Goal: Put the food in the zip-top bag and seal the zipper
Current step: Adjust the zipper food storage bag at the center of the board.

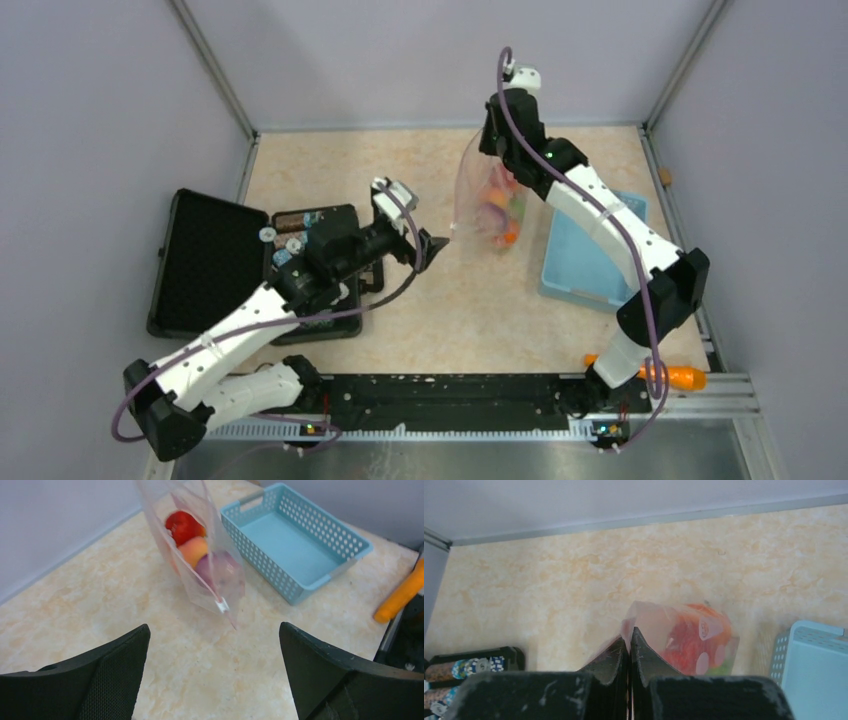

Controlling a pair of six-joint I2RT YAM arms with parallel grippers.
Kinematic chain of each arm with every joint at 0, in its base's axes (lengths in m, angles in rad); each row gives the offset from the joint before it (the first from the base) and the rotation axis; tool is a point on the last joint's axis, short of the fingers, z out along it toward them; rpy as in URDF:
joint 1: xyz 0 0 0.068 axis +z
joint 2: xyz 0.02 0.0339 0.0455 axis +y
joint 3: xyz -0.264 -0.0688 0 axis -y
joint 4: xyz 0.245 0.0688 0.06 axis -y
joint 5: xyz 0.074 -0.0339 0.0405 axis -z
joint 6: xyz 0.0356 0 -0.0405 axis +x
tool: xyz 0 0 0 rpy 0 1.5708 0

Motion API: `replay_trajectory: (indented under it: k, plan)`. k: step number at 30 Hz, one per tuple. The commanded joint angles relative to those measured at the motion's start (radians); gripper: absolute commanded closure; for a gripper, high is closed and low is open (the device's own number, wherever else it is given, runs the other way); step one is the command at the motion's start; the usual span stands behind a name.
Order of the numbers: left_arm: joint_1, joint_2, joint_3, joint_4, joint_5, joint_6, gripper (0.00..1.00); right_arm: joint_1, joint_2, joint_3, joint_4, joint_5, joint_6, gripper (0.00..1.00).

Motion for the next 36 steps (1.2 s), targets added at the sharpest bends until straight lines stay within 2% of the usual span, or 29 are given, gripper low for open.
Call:
replay_trajectory:
  k: [1, 8, 14, 20, 23, 27, 33, 36]
  plan:
    - [-0.013, 0.001, -0.216, 0.435, 0.136, 0.042, 0.01, 0.002, 0.016, 0.068, -0.051, 0.004, -0.001, 1.00]
    - [-0.033, 0.053, -0.354, 0.699, 0.065, 0.016, 0.01, -0.002, 0.010, 0.099, -0.066, 0.008, -0.007, 1.00]
    - [-0.039, 0.138, -0.425, 0.976, 0.001, -0.053, 0.12, -0.002, -0.028, 0.074, -0.055, -0.030, 0.003, 1.00]
    - [-0.052, 0.222, -0.437, 1.054, 0.001, -0.048, 0.16, -0.003, -0.049, 0.070, -0.056, -0.038, 0.000, 1.00]
    - [-0.057, 0.241, -0.451, 1.088, -0.023, -0.053, 0.09, -0.003, -0.049, 0.082, -0.068, -0.064, 0.009, 1.00]
    - [-0.066, 0.271, -0.447, 1.107, -0.034, -0.057, 0.10, -0.003, -0.073, 0.048, -0.043, -0.098, 0.029, 1.00]
    - [-0.107, 0.328, -0.419, 1.120, -0.023, -0.038, 0.20, -0.003, -0.078, 0.047, -0.039, -0.099, 0.030, 1.00]
    - [-0.131, 0.341, -0.420, 1.142, -0.078, -0.035, 0.21, -0.003, -0.073, 0.059, -0.048, -0.103, 0.028, 1.00]
